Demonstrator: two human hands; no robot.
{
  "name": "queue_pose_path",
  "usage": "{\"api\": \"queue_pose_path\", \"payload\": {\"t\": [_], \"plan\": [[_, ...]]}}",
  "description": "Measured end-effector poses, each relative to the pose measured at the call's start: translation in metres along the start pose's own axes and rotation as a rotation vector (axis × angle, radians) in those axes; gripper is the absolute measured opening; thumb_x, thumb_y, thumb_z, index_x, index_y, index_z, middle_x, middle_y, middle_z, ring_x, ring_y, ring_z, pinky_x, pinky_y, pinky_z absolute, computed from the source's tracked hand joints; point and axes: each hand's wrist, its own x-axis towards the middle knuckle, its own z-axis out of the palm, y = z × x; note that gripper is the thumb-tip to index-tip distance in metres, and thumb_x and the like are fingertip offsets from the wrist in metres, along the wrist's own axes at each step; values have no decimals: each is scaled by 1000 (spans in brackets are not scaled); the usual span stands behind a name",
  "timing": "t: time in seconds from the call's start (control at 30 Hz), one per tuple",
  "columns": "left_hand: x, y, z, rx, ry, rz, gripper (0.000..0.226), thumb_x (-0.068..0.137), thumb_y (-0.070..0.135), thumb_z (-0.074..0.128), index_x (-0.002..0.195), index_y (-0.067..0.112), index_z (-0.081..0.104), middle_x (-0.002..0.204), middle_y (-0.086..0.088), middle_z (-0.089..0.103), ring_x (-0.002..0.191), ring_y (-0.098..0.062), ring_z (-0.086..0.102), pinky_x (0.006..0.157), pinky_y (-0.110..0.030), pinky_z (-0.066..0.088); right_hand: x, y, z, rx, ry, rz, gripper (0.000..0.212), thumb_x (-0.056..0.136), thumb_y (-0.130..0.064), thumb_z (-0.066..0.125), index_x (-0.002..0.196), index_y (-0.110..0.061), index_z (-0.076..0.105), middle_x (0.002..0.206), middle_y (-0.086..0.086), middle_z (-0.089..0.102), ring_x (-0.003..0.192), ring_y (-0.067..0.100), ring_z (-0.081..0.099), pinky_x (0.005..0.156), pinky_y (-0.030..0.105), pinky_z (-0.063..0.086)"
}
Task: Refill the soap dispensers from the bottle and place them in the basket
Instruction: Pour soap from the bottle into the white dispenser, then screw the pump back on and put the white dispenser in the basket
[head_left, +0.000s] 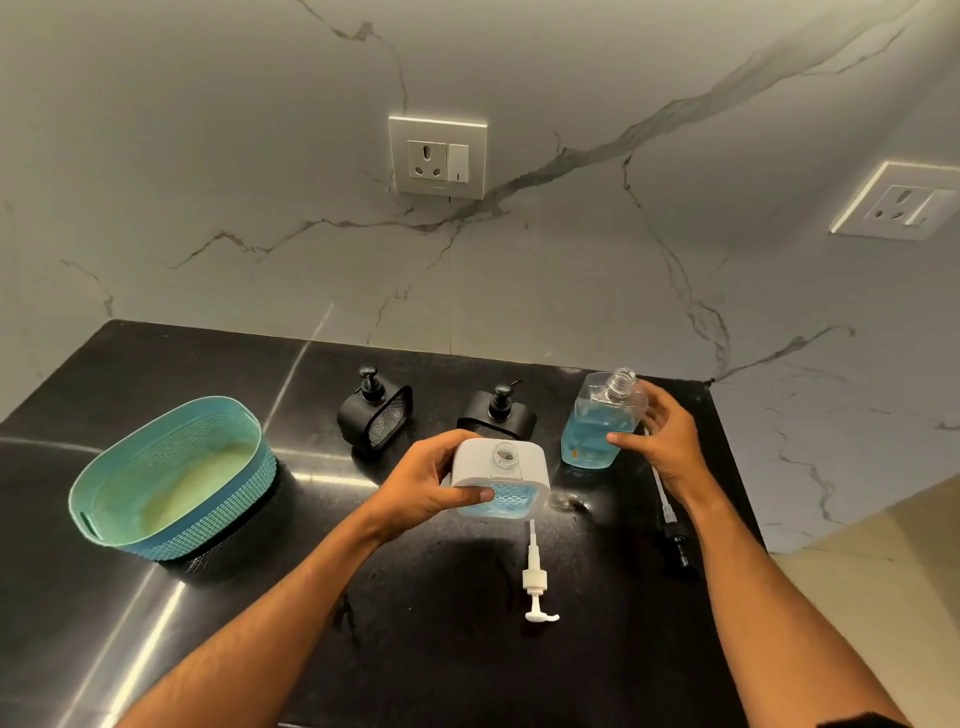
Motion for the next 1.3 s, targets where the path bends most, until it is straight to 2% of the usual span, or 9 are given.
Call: {"api": "queue_pose_path", "payload": {"t": [0.1, 0.23, 0.43, 0.6, 0.83, 0.93, 1.07, 1.17, 1.3], "plan": [[-7, -4, -3, -8, 1, 3, 47, 85, 10, 82, 128, 17, 62, 127, 2, 70, 124, -18, 65, 96, -38, 60, -21, -2, -2, -58, 143, -26, 90, 69, -2, 91, 147, -16, 48, 142, 3, 58, 132, 18, 54, 112, 37, 45], [-19, -11, -5, -21, -1, -2, 49, 85, 9, 82, 128, 16, 62, 127, 2, 70, 124, -18, 65, 97, -39, 60, -60, -5, 8, -97, 262, -54, 76, 73, -6, 89, 140, -18, 55, 133, 1, 63, 123, 14, 60, 105, 30, 49], [-33, -22, -5, -42, -11, 3, 50, 83, 7, 83, 128, 14, 62, 126, -1, 71, 123, -19, 66, 97, -38, 59, -108, -1, 58, -159, 219, -31, 52, 72, -2, 89, 118, -14, 68, 106, 1, 71, 96, 17, 67, 86, 28, 56], [-46, -35, -5, -39, -24, -8, 51, 82, 6, 84, 128, 14, 62, 126, -1, 71, 124, -19, 65, 98, -40, 59, -142, 18, 104, -247, 168, 53, 40, 72, -1, 87, 103, -20, 71, 91, -2, 72, 80, 19, 66, 73, 27, 57], [-61, -54, -5, -42, -23, -11, 55, 80, 7, 87, 130, 13, 63, 125, -4, 71, 124, -21, 65, 103, -47, 56, -171, 27, 134, -531, 152, 131, 36, 68, -26, 93, 93, -22, 67, 84, -9, 65, 73, 8, 62, 68, 22, 53], [-65, -61, -6, -53, -15, -5, 58, 79, 7, 88, 131, 12, 63, 126, -6, 71, 124, -22, 65, 105, -49, 54, -180, 27, 144, -698, 128, 139, 40, 66, -39, 89, 92, -21, 63, 89, -9, 63, 78, 11, 62, 72, 28, 50], [-70, -68, -7, -46, -32, -6, 58, 79, 7, 88, 132, 13, 63, 127, -3, 71, 125, -21, 65, 104, -47, 55, -192, 27, 153, -803, 107, 147, 38, 71, -28, 86, 98, -17, 60, 96, -5, 58, 86, 14, 57, 75, 24, 38], [-73, -74, -6, -42, -37, -10, 57, 79, 8, 88, 130, 14, 63, 126, -3, 71, 124, -21, 65, 103, -46, 56, -197, 24, 154, -775, 151, 141, 26, 74, -12, 78, 95, -14, 62, 91, -2, 61, 84, 19, 61, 72, 27, 40], [-75, -83, -7, -36, -39, -9, 56, 78, 9, 89, 128, 14, 64, 125, -3, 70, 123, -21, 65, 103, -48, 56, -198, 13, 150, -721, 265, 115, 21, 72, -12, 76, 87, -20, 64, 82, -6, 62, 72, 17, 61, 68, 34, 48]]}}
